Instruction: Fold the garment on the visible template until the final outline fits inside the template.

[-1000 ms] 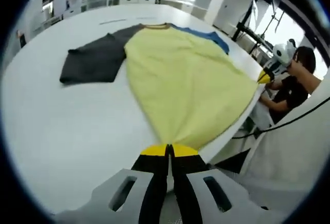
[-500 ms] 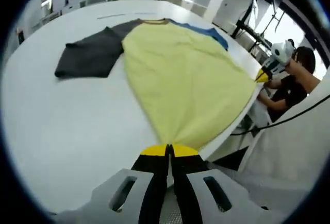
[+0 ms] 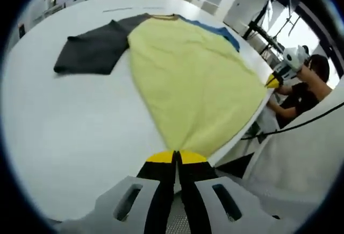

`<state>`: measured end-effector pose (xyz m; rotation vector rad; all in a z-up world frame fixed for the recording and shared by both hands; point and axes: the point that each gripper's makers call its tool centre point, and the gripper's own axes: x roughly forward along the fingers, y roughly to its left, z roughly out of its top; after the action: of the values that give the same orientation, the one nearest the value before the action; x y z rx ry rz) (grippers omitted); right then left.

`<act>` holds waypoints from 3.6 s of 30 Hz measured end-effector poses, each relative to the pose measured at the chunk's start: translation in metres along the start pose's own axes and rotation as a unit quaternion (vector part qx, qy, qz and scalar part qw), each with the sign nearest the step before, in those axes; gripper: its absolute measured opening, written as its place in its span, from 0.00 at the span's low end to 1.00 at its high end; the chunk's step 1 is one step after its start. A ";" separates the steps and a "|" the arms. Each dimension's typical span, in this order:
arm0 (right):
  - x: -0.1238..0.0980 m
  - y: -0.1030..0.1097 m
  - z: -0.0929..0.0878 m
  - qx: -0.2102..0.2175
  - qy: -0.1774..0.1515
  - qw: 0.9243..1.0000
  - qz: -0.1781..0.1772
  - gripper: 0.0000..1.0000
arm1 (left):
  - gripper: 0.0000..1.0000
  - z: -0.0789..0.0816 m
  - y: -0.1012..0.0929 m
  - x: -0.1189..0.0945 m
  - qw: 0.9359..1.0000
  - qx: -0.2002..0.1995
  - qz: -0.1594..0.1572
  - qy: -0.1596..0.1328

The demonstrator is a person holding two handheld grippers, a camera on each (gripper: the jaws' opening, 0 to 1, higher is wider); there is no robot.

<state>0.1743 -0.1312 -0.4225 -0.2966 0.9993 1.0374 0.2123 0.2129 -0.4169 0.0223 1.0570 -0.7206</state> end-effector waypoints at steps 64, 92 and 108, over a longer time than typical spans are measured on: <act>-0.030 -0.086 0.052 0.003 -0.120 0.983 -0.137 0.44 | 0.94 0.107 -0.058 -0.015 0.961 0.187 -0.061 -0.194; -0.005 -0.122 0.075 -0.031 -0.114 0.981 -0.153 0.23 | 0.95 0.107 -0.058 -0.012 0.962 0.184 -0.063 -0.190; 0.012 -0.135 0.080 -0.067 -0.077 0.983 -0.152 0.10 | 0.92 0.106 -0.059 -0.009 0.965 0.175 -0.064 -0.187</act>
<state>0.3308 -0.1434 -0.4198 -0.4570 0.7189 0.8363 0.2601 0.1351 -0.3364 0.1174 0.5655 -0.9804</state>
